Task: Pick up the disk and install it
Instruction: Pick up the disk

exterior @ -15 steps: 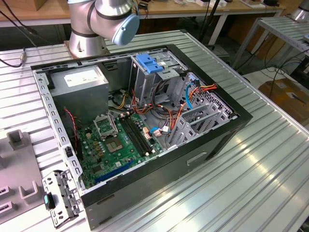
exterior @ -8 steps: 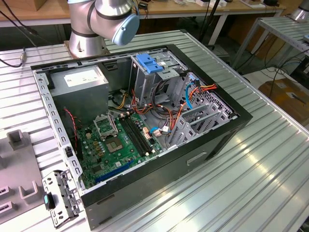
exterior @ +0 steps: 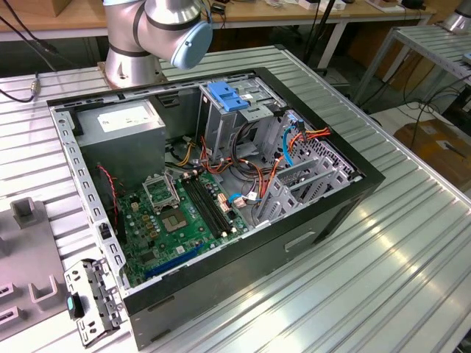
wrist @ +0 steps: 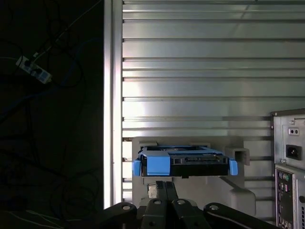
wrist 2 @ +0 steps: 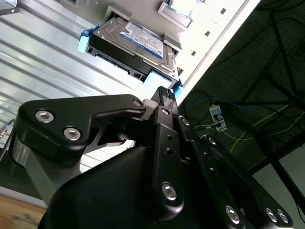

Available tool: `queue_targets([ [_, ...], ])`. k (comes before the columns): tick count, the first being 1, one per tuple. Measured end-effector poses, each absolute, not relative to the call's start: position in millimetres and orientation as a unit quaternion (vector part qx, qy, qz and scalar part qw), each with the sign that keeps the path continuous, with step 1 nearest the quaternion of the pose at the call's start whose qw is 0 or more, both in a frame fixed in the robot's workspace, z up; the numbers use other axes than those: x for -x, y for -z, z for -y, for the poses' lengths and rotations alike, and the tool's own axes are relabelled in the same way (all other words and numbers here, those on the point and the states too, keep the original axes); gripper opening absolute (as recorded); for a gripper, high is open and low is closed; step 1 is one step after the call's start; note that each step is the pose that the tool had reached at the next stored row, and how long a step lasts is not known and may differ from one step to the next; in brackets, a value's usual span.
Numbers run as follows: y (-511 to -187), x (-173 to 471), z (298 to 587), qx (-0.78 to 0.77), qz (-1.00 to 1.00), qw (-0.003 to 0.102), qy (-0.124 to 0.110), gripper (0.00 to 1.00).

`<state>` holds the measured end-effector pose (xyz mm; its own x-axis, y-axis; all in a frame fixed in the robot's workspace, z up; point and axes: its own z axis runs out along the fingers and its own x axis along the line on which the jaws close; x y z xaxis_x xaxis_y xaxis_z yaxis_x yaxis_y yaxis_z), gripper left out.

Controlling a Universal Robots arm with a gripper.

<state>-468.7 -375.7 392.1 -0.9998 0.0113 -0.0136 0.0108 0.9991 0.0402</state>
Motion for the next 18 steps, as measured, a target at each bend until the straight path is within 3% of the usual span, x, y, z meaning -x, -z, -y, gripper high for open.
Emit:
queue_targets([
  [18, -392.1, 468.7, 375.7, 0.085, -0.996, 0.005, -0.021, 0.11],
])
